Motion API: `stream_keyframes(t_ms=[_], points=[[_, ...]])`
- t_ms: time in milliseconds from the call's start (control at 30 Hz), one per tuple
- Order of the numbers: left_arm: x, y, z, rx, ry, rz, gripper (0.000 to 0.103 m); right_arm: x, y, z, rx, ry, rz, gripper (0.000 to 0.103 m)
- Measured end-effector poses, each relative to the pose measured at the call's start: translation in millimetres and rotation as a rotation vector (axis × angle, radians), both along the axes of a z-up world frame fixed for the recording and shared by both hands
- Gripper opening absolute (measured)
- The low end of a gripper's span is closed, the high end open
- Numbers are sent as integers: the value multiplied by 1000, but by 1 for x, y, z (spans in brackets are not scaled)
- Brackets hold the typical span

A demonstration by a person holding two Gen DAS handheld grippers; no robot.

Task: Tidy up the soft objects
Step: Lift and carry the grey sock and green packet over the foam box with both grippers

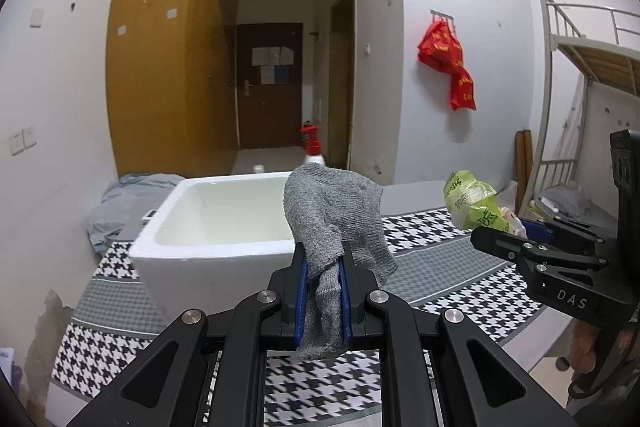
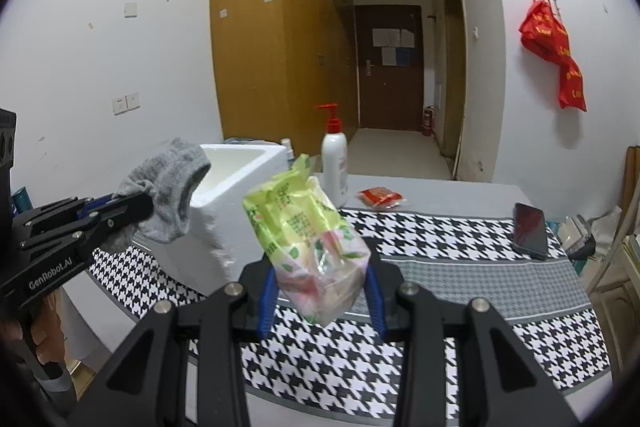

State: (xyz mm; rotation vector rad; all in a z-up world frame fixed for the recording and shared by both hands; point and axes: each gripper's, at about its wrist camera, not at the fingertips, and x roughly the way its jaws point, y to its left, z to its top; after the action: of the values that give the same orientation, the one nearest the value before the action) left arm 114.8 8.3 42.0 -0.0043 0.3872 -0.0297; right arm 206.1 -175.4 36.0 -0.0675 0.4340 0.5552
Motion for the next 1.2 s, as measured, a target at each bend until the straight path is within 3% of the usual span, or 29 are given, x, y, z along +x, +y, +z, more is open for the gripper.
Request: stream_keyframes(t_ms=[433, 1200], points=[[-19, 34, 2, -26, -22, 67, 14, -11, 36, 10, -1, -46, 65, 42], [-24, 82, 1, -50, -22, 159, 14, -7, 83, 11, -23, -38, 119, 42]])
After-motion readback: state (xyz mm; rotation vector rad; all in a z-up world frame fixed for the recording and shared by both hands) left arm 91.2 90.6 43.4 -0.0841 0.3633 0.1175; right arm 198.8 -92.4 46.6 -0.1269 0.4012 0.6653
